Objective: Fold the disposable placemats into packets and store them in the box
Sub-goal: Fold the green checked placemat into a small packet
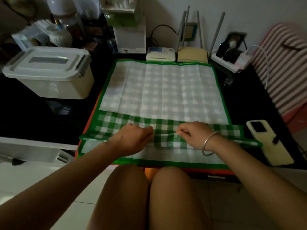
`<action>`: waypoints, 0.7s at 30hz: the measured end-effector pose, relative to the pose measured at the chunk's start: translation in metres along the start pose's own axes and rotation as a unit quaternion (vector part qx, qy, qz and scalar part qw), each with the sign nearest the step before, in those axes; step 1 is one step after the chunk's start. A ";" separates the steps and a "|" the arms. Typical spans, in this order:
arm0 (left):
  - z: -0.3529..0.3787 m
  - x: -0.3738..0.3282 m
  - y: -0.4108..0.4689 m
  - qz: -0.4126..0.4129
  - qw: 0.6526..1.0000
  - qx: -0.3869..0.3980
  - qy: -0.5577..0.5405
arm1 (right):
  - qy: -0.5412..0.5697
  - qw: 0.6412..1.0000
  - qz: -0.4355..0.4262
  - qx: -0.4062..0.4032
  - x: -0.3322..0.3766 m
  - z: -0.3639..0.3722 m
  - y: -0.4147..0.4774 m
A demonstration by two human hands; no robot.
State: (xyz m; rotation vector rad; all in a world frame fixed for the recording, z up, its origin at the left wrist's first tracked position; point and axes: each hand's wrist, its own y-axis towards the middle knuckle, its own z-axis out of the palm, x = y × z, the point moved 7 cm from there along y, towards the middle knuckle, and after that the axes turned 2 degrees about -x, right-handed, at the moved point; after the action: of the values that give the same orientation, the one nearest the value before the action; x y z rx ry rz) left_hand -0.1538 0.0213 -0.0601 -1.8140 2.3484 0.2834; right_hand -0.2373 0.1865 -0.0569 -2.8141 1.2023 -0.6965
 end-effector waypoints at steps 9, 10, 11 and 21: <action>-0.004 0.020 0.059 -0.008 0.992 0.021 0.125 | -0.236 0.953 -0.084 -0.173 -0.013 0.005 0.027; -0.003 0.021 0.061 -0.006 0.992 -0.004 0.124 | -0.241 0.944 -0.083 -0.209 -0.015 0.005 0.027; -0.001 0.024 0.062 -0.013 0.994 -0.027 0.106 | -0.236 0.940 -0.078 -0.232 -0.017 0.005 0.028; 0.015 0.064 0.065 -0.088 0.981 -0.162 -0.053 | -0.095 0.966 -0.022 -0.240 -0.043 0.000 0.047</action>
State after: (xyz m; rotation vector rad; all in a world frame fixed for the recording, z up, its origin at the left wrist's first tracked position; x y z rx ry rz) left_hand -0.2322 -0.0189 -0.0868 -2.0731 2.1494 0.7560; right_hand -0.2956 0.1834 -0.0823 -3.1971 1.4376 -0.1345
